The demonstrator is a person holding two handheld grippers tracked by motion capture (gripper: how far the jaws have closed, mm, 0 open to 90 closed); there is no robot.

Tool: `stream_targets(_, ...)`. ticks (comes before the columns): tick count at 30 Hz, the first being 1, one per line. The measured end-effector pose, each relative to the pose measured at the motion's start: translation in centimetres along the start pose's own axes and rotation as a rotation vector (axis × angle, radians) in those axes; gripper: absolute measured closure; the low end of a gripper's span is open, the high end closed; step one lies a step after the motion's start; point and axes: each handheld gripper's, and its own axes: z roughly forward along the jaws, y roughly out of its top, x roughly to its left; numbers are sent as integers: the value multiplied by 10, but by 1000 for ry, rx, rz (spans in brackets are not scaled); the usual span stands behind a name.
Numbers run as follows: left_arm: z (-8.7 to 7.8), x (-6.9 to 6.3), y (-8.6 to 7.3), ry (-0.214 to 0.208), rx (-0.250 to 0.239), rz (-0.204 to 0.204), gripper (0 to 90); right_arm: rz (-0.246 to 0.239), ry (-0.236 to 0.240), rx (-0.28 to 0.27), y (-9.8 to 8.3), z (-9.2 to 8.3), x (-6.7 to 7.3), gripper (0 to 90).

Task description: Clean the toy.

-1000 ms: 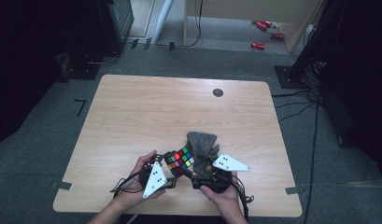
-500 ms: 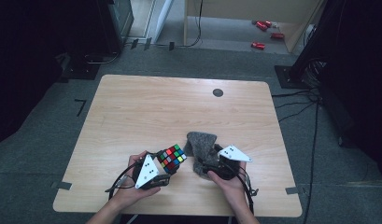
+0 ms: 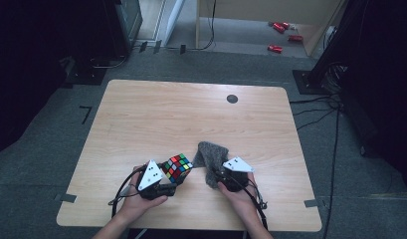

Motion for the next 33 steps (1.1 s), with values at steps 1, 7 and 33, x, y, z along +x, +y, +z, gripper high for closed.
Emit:
stream_targets(1,0,1,0,7,4,-4,346,-2,10,2,-1,-1,-2,649)
stream_targets(7,-2,7,-3,19,15,-24,346,-51,49,30,-6,-12,-1,678)
stream_targets(33,19,-32,3,-118,42,183,347,-11,277,-224,22,-52,41,765)
